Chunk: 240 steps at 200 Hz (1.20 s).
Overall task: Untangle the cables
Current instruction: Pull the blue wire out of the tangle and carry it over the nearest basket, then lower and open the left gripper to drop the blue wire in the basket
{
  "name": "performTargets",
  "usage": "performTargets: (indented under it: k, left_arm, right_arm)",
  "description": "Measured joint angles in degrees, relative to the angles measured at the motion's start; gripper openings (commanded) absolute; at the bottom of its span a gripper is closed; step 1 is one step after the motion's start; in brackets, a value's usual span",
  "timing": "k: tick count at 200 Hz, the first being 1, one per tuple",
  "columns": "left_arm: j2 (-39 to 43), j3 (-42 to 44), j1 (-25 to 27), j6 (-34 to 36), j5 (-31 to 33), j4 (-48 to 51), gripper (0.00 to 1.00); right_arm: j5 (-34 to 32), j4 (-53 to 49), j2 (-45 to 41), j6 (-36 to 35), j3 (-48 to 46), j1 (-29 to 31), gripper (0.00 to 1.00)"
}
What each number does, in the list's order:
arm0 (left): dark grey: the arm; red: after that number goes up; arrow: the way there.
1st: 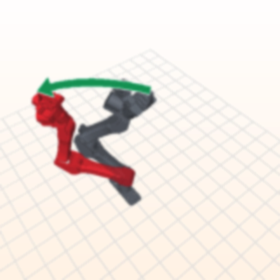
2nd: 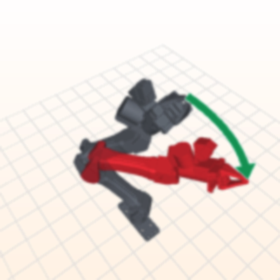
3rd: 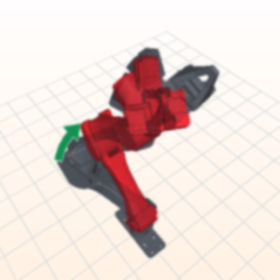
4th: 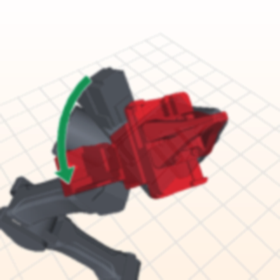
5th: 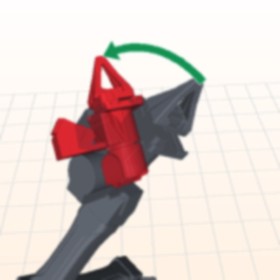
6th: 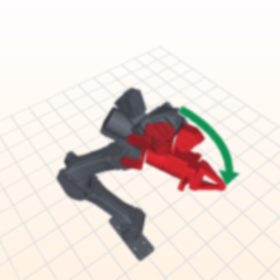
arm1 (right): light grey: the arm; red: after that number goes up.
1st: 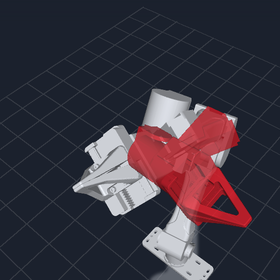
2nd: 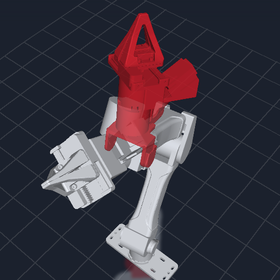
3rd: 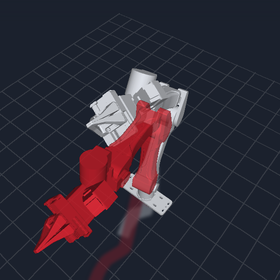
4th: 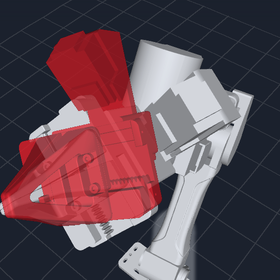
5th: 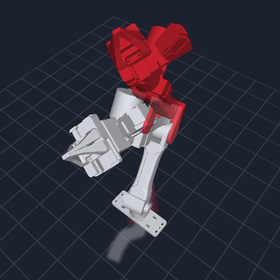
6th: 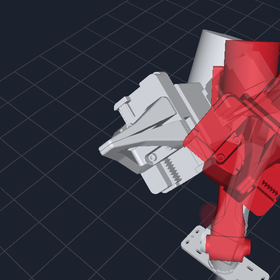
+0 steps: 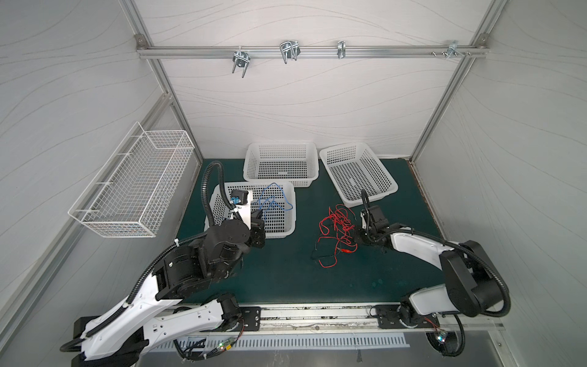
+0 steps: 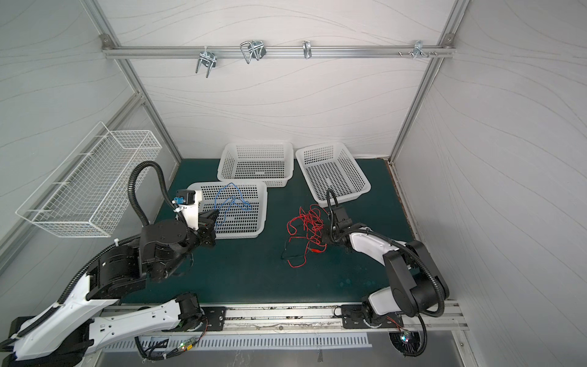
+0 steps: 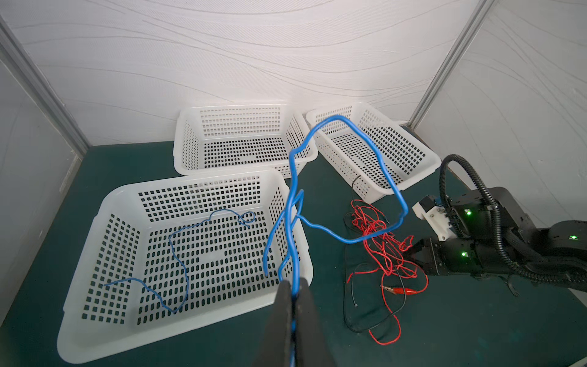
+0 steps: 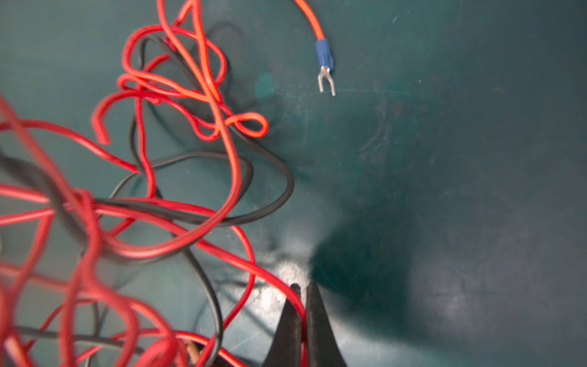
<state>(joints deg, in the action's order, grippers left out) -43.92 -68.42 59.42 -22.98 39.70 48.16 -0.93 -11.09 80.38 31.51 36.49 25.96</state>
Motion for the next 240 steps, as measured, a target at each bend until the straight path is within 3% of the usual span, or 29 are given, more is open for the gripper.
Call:
performTargets:
  k: [14, 108, 144, 207, 240]
  left_arm:
    - [-1.33, 0.02, 0.00, 0.00, 0.00, -0.04, 0.00]
    - [-12.81, 0.66, -1.53, -3.89, 6.16, -0.39, 0.00]
    - [-16.70, 0.61, -9.79, -5.64, 2.23, -0.02, 0.00]
    - [-17.75, 4.66, -28.50, -7.26, -13.81, -1.66, 0.00]
    - [-20.87, 6.58, -34.97, -7.19, -19.54, -3.04, 0.00]
  right_arm:
    - [0.39, -0.50, -1.86, -0.09, 0.04, 0.00, 0.03]
    - [0.28, -5.79, -14.32, -2.58, 2.93, 1.79, 0.49]
    - [0.02, -8.07, -16.87, -2.99, 2.93, 1.84, 0.56]
    - [0.11, -10.97, -22.23, -4.24, 2.95, 2.01, 0.60]
    - [1.01, -12.37, -24.33, -4.48, 2.93, 2.19, 0.60]
